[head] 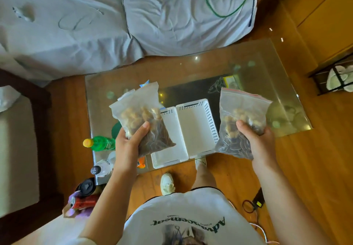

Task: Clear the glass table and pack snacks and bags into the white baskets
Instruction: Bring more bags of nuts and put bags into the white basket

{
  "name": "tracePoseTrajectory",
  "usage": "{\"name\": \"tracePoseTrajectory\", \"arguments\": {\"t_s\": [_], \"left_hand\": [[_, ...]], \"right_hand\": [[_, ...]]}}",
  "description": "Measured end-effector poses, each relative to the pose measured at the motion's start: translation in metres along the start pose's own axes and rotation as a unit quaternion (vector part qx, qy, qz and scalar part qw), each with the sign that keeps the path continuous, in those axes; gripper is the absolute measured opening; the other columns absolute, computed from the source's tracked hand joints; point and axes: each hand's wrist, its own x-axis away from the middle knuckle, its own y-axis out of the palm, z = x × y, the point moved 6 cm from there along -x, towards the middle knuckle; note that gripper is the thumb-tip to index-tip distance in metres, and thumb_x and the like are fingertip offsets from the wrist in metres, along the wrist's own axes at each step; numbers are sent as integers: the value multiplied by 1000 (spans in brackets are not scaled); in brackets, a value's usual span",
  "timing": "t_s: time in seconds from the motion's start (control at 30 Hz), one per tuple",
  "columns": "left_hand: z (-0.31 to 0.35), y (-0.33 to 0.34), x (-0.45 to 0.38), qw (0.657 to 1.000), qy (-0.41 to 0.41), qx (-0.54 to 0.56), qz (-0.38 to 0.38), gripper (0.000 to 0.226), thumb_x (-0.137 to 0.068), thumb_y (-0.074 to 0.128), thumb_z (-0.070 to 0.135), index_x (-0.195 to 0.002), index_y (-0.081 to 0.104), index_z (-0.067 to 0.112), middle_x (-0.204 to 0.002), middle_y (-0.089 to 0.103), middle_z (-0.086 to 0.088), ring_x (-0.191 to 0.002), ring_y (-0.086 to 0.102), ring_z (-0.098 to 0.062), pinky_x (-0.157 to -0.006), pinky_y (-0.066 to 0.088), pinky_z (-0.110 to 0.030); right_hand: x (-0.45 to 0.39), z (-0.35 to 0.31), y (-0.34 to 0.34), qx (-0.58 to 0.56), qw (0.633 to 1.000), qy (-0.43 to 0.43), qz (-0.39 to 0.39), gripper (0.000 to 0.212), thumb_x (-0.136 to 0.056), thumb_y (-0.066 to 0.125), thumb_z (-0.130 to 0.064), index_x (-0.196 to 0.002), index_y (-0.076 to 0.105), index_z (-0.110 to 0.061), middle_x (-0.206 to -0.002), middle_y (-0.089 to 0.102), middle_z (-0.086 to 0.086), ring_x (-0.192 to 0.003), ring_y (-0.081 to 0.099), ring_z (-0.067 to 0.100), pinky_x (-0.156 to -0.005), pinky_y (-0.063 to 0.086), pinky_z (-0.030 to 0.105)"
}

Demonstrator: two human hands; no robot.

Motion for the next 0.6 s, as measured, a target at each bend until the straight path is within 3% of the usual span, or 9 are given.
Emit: {"name": "tracePoseTrajectory", "arguments": {"t_s": [0.1, 0.23, 0.37, 0.5, 0.6], "left_hand": [[0, 16, -25, 999, -3, 6, 52, 24, -67, 74, 33, -89, 65, 29, -79, 75, 9, -76, 72, -8, -59, 55, -17], [-10, 52, -66, 994, -21, 3, 109, 16, -76, 71, 25, -91, 65, 24, -79, 73, 7, -73, 70, -7, -55, 53, -13], [-30, 99, -126, 994, -43, -27, 96, 31, -80, 69, 27, -109, 61, 20, -98, 69, -3, -90, 66, -16, -62, 52, -17], [-66, 134, -203, 994, -63, -45, 79, 17, -80, 70, 22, -91, 60, 30, -89, 67, 6, -80, 63, -4, -55, 50, -9], [-103, 146, -261, 992, -84, -61, 76, 20, -80, 70, 22, -96, 59, 26, -95, 67, 0, -87, 64, -13, -71, 54, -19]], "right_hand": [[-57, -11, 15, 21, 999, 19, -26, 34, -70, 78, -25, -100, 63, -31, -105, 69, -3, -98, 66, 17, -80, 56, 34], [-133, -24, 43, 45, 996, 29, -66, 26, -72, 76, -24, -93, 63, -32, -94, 70, -10, -90, 68, 10, -70, 56, 25], [-209, -14, 82, 70, 992, 44, -99, 24, -73, 76, -24, -90, 61, -31, -90, 68, -12, -84, 66, 4, -61, 54, 17], [-278, 27, 121, 89, 989, 54, -103, 32, -73, 76, -26, -100, 61, -23, -92, 67, -11, -86, 64, 3, -58, 50, 15], [-323, 74, 141, 94, 988, 78, -100, 38, -72, 76, -32, -106, 61, -23, -97, 67, -9, -91, 63, 6, -65, 49, 20]]}}
